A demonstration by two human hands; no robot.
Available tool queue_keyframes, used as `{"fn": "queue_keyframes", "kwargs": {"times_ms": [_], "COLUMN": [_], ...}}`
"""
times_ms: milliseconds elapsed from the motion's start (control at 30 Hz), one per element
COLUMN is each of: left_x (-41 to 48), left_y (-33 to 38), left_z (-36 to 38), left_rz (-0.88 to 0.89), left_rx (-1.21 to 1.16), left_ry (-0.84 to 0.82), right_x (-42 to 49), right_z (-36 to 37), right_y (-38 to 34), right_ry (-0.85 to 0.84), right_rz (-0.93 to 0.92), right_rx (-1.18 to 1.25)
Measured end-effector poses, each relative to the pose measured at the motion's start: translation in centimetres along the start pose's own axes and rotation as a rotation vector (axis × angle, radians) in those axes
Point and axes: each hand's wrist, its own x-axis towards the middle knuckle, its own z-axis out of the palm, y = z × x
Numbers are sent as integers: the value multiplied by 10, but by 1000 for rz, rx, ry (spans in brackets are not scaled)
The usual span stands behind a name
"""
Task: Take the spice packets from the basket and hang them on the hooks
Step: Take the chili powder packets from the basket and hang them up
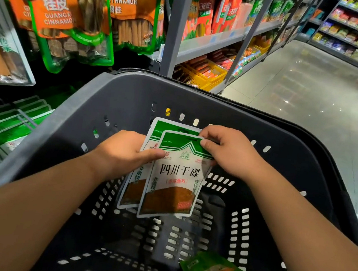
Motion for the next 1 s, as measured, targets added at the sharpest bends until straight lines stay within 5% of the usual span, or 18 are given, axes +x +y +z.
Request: {"fn": "queue_keyframes", "kwargs": {"times_ms": [367, 633, 1000], "left_x": [-3, -1, -2], "left_y": [1, -3, 0], "left_z": [-2, 4, 6], "left_rz": [31, 2, 30], "left_rx": [-98, 11, 131], "left_ry": [-33, -72, -85], "right_x": [1, -1, -37], "right_z": [4, 9, 33], "right_y": [-7, -1, 62], "right_ry": [76, -34, -615], "right_rz": [17, 74, 568], "right_rx": [177, 195, 124]}}
